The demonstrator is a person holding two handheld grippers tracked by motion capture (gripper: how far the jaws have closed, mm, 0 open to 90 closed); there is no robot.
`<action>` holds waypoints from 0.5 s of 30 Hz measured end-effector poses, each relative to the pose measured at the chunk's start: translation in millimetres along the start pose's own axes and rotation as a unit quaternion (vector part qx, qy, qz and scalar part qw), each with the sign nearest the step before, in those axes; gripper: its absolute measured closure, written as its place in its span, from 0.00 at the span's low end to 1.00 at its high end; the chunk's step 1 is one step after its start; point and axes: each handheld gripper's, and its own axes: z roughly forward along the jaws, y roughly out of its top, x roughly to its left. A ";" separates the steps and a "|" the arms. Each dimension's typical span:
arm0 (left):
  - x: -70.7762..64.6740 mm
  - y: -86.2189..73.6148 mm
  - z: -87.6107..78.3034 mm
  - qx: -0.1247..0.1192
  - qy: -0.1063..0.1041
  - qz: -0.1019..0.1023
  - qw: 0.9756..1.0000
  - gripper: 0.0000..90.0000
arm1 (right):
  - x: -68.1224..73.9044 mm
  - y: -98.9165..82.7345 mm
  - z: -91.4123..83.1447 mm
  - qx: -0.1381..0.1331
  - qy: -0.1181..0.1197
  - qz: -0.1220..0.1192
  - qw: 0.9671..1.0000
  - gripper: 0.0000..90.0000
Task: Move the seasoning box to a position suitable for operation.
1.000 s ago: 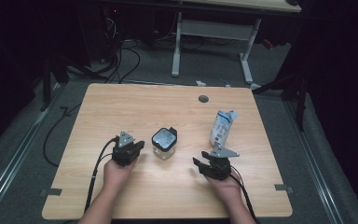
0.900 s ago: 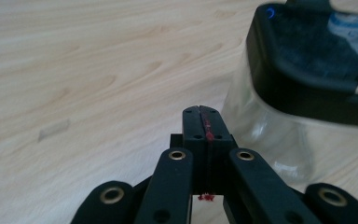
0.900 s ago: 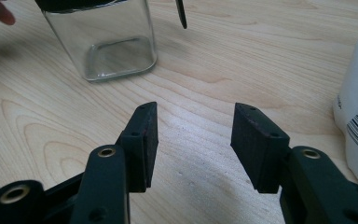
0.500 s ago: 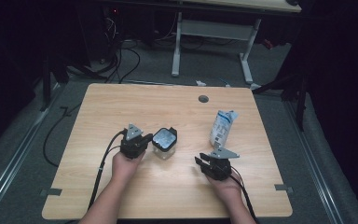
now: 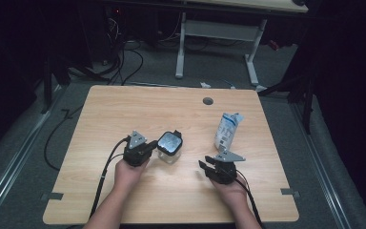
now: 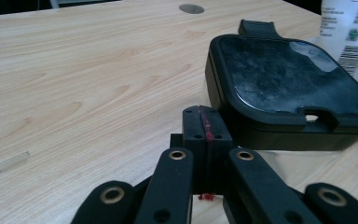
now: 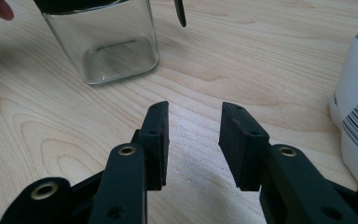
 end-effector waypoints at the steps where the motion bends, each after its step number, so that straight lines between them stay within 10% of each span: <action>1: 0.0 0.0 0.0 0.000 0.000 0.000 1.000 1.00 | -0.1 0.0 -0.1 0.000 0.000 0.000 1.000 0.70; 15: -24.0 -10.3 -11.7 -0.009 -0.010 0.018 1.000 1.00 | -1.6 -0.7 -0.1 0.001 -0.002 0.005 1.000 0.68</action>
